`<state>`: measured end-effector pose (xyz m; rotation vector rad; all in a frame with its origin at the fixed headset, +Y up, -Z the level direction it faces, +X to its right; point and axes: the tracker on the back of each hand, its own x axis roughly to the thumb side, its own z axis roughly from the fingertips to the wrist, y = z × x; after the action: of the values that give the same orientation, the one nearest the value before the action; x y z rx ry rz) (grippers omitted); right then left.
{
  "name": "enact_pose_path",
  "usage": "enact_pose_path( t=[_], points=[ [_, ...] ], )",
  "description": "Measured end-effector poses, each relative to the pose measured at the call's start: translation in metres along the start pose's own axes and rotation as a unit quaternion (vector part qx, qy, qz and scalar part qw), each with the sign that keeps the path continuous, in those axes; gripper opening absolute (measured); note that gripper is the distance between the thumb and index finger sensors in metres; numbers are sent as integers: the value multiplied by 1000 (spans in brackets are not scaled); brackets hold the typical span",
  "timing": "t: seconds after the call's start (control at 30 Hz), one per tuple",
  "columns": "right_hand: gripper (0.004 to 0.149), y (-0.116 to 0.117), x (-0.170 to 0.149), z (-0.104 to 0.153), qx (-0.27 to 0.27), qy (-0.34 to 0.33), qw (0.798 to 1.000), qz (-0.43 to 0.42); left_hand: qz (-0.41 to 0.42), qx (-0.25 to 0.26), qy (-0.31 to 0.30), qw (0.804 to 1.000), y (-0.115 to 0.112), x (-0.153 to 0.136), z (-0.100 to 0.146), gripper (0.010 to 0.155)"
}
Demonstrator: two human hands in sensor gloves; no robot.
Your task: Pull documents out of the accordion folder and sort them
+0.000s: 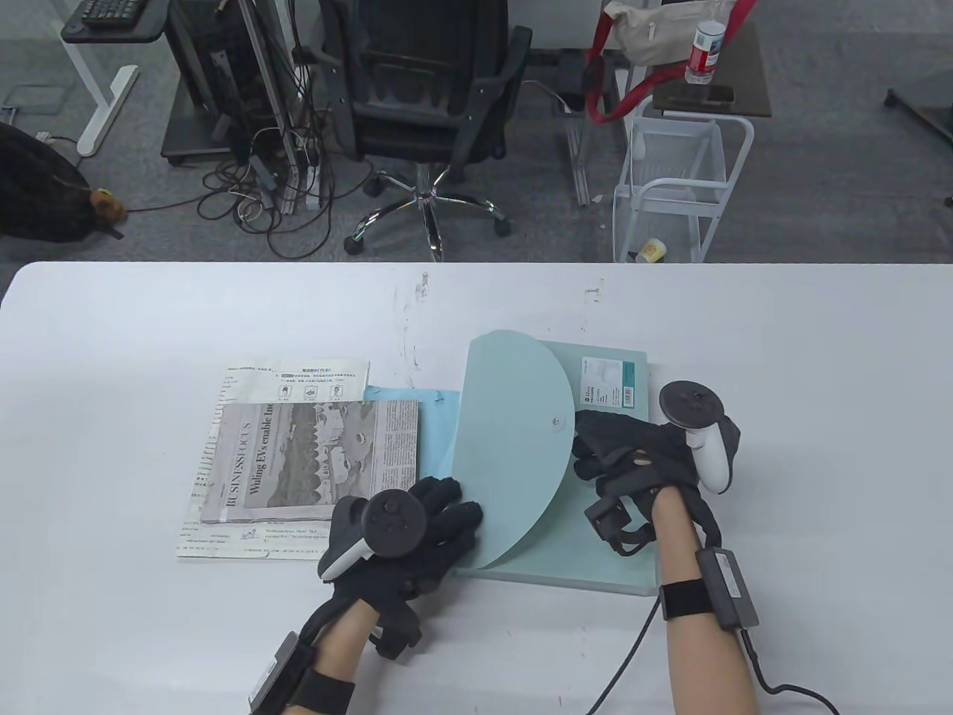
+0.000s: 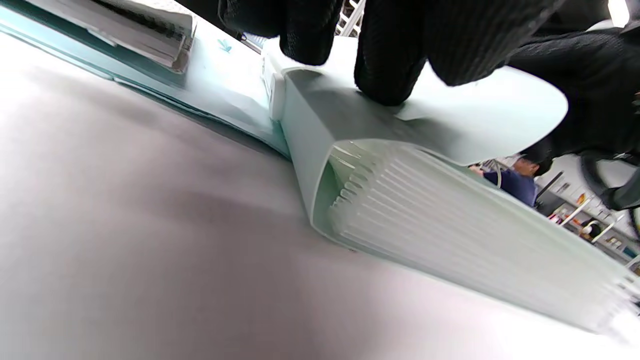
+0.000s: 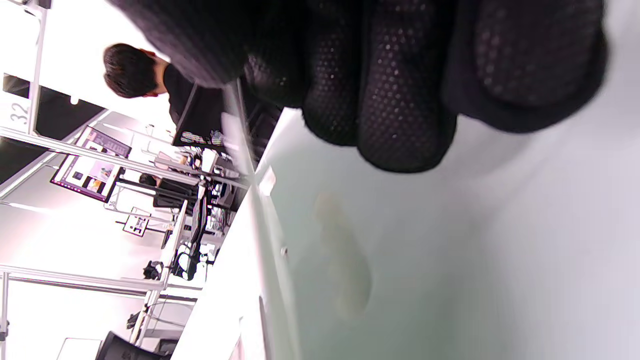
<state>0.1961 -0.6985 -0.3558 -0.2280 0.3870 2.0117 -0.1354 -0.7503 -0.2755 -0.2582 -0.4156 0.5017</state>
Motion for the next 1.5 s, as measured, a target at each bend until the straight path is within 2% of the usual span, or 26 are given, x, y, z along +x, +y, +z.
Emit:
enact_pose_path(
  t=[0.1, 0.23, 0.33, 0.43, 0.53, 0.63, 0.7, 0.77, 0.9, 1.07, 1.23, 1.33, 1.5],
  points=[
    [44, -14, 0, 12, -52, -9, 998, 33, -27, -15, 7, 1000, -4, 5, -3, 52],
    [41, -22, 4, 24, -113, -29, 989, 89, -17, -79, 13, 997, -7, 5, -7, 58],
    [42, -22, 7, 28, -113, -31, 983, 138, -21, -102, 16, 994, -10, 4, -7, 61],
    [45, -17, 11, 29, -139, -34, 969, 203, -37, -110, 17, 993, -14, 9, -7, 64],
    [68, -5, 12, 26, -164, -6, 933, 319, -50, -99, 16, 994, -15, 15, -6, 64],
    [93, 7, 8, 18, -179, 43, 878, 442, -29, -100, 11, 994, -19, 18, -6, 65],
    [98, 11, 3, 12, -165, 82, 866, 465, -36, -96, 17, 995, -21, 22, -5, 65],
    [90, 11, -2, 8, -173, 94, 863, 464, -64, -93, 22, 993, -22, 26, -5, 66],
    [42, 2, -3, 9, -241, 75, 857, 449, -74, -93, 29, 993, -23, 27, -5, 65],
    [41, -10, 8, 24, -296, 41, 858, 417, -66, -93, 38, 993, -20, 27, -7, 62],
    [40, -12, 23, 32, -312, 17, 855, 414, -83, -85, 37, 992, -21, 29, -9, 59],
    [39, -6, 29, 29, -297, 1, 861, 413, -88, -94, 36, 991, -22, 30, -9, 60],
    [39, 19, 33, 11, -236, 5, 873, 426, -88, -106, 34, 990, -22, 30, -9, 60]
  ],
)
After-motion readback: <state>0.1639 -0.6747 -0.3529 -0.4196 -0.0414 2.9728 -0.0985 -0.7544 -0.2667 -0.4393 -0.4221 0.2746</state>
